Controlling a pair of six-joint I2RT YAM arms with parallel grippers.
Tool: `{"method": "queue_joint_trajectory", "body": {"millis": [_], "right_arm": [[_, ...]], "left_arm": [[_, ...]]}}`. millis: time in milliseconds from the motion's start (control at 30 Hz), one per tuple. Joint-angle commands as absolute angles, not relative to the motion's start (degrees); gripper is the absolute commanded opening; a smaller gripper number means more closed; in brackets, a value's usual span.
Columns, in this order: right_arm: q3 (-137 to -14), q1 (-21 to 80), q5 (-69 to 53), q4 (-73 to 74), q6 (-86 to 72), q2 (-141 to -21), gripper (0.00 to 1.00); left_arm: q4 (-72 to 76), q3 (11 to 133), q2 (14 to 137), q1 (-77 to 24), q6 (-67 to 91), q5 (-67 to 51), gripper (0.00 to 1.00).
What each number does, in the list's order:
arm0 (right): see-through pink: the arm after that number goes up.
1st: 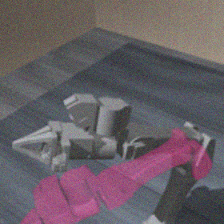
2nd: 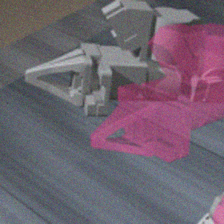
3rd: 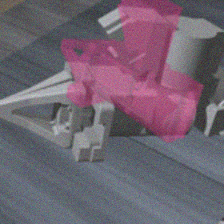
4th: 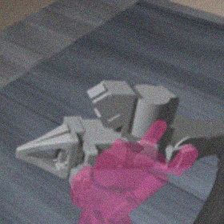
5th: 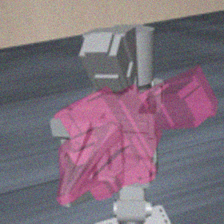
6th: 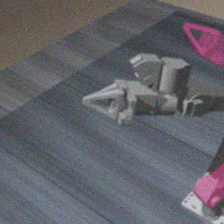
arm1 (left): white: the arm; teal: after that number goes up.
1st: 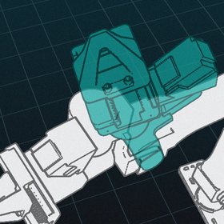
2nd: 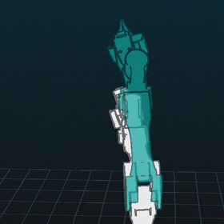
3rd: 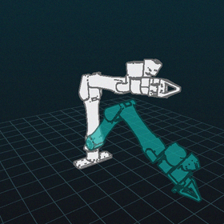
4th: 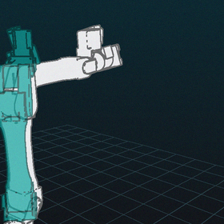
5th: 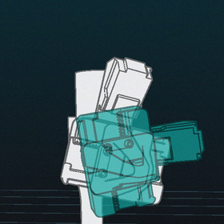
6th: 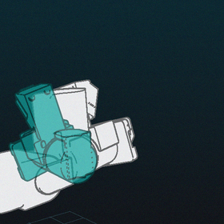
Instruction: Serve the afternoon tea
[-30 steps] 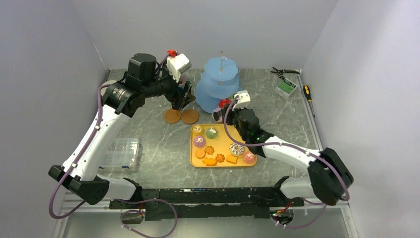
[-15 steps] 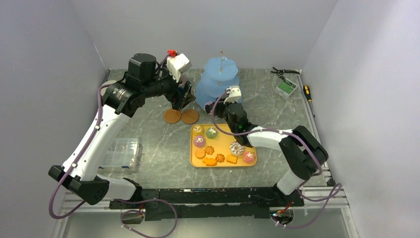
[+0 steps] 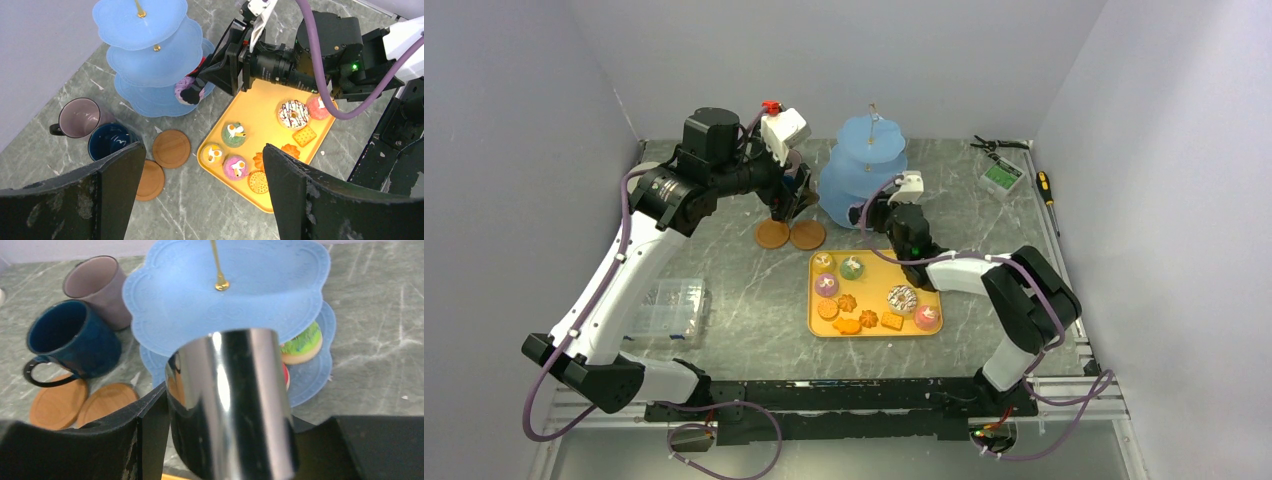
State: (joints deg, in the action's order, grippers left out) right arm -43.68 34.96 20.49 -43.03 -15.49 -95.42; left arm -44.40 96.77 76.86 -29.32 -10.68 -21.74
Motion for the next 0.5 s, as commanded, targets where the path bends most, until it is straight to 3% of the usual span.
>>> {"method": "queue_joint_trajectory", "body": {"millis": [0,300,467], "right_arm": [[-42.1,32.2,19.4,-44.2,-16.4,-93.0,0.42],[-39.3,26.8,17.0,-41.7,-14.3,-90.1,0.42],[-40.9,26.4,16.5,-39.7,-11.8,-90.6,0.5]], "left_arm": [[-42.9,97.3,76.7,-29.2,-10.3,-22.2,0.93],[-43.0,97.4,76.7,-29.2,-10.1,-22.5,0.93],[-43.0,97.9,76.9,-29.2,-9.7,-22.8,0.93]]}}
